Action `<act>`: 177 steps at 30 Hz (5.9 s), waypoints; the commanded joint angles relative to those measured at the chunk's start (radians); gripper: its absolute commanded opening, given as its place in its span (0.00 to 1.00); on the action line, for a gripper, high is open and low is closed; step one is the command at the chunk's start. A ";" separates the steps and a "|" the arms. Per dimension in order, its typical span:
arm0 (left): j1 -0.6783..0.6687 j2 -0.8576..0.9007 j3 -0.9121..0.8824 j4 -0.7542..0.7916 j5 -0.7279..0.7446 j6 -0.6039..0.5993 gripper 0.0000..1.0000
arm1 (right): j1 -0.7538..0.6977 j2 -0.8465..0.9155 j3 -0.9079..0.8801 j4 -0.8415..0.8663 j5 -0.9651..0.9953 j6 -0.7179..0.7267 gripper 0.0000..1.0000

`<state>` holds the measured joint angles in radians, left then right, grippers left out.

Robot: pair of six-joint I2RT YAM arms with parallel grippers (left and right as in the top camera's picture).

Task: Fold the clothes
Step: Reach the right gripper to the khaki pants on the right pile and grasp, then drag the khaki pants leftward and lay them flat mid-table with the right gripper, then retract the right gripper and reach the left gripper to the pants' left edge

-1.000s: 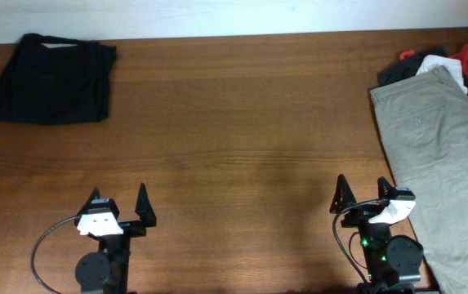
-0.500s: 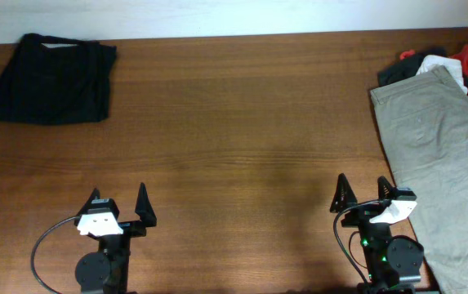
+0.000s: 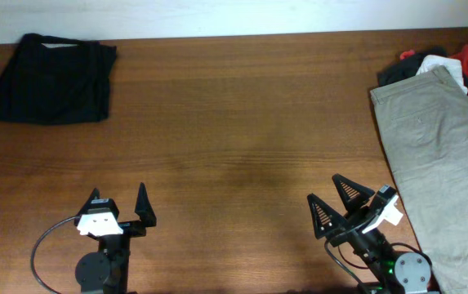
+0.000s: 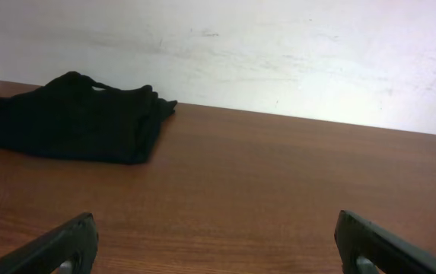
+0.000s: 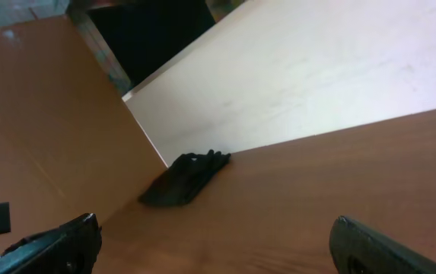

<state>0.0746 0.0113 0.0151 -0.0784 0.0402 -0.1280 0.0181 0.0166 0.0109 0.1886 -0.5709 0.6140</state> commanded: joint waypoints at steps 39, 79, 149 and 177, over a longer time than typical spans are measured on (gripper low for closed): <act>-0.004 0.001 -0.006 -0.002 -0.008 0.002 0.99 | -0.150 2.198 1.567 -0.702 1.031 -0.813 0.88; -0.004 0.001 -0.006 -0.002 -0.008 0.002 0.99 | -0.195 2.239 1.590 -0.641 1.005 -0.828 0.04; -0.005 0.021 0.045 0.528 0.547 -0.017 0.99 | -0.202 1.889 1.616 -0.843 0.470 -0.369 0.99; 0.297 2.005 1.472 -0.745 0.534 0.213 0.99 | -0.202 1.889 1.616 -0.843 0.470 -0.370 0.99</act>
<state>0.3164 1.9411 1.4685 -0.8406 0.4297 0.0242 -0.1871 1.9285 1.6196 -0.6548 -0.0994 0.2367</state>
